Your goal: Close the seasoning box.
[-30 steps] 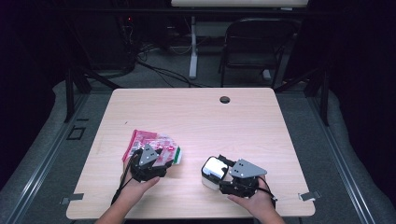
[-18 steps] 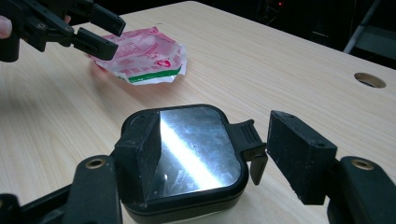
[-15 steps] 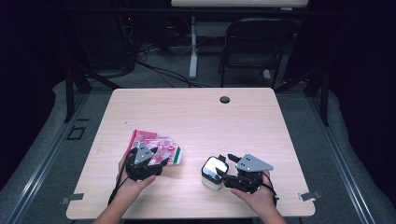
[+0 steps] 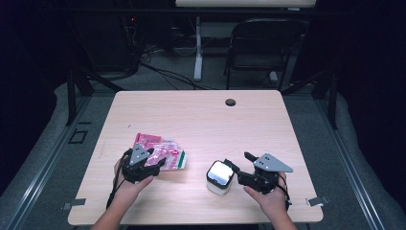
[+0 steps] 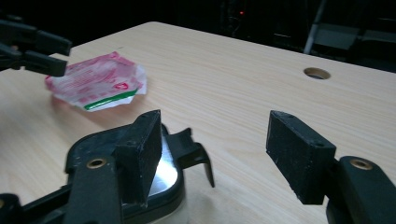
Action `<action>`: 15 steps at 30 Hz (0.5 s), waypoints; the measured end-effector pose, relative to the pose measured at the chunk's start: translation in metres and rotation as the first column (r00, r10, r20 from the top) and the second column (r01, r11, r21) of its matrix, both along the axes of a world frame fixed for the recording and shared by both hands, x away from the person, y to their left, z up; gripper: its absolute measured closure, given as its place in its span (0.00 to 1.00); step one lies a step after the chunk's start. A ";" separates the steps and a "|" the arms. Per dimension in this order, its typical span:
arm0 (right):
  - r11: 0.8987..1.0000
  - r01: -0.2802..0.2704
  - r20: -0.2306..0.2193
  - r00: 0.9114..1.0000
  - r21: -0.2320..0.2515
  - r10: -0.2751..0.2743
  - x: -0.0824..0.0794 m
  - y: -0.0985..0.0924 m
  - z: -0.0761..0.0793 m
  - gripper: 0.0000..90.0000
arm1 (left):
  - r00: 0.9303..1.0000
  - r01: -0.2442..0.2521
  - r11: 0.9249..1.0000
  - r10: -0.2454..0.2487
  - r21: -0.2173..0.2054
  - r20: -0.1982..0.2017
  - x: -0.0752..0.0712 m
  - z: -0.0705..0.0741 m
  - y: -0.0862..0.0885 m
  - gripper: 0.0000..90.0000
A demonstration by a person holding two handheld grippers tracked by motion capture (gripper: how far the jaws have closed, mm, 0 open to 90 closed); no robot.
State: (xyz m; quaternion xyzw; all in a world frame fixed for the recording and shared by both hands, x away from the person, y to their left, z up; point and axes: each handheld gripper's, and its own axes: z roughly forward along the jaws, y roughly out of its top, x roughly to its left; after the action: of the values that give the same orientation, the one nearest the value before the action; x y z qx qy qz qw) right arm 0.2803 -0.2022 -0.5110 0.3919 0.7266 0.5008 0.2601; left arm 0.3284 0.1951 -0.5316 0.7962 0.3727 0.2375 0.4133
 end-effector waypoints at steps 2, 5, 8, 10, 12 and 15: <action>1.000 0.022 -0.007 1.000 0.021 -0.022 0.002 -0.004 -0.001 0.40 | 1.000 -0.016 1.000 0.016 0.000 0.000 0.002 0.000 0.005 0.44; 0.997 0.064 -0.021 0.998 0.038 -0.063 0.005 -0.011 -0.003 0.40 | 0.999 -0.046 0.999 0.046 -0.011 -0.004 0.004 0.000 0.013 0.44; 0.994 0.099 -0.043 0.994 0.037 -0.097 0.008 -0.019 -0.008 0.40 | 0.997 -0.072 0.997 0.072 -0.022 -0.003 0.006 -0.001 0.020 0.44; 0.992 0.121 -0.053 0.991 0.032 -0.119 0.012 -0.023 -0.011 0.40 | 0.996 -0.086 0.996 0.086 -0.031 -0.003 0.008 -0.001 0.024 0.45; 0.988 0.151 -0.075 0.986 0.035 -0.148 0.014 -0.027 -0.015 0.40 | 0.995 -0.099 0.995 0.099 -0.033 -0.007 0.009 0.000 0.028 0.45; 0.982 0.184 -0.096 0.979 0.036 -0.180 0.017 -0.031 -0.019 0.41 | 0.993 -0.122 0.992 0.122 -0.044 -0.010 0.011 -0.001 0.035 0.45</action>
State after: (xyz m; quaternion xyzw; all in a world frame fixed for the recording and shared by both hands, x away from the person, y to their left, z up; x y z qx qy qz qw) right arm 0.2975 -0.2335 -0.5300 0.4854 0.6875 0.4723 0.2622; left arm 0.3390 0.2298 -0.5324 0.7634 0.4271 0.2512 0.4143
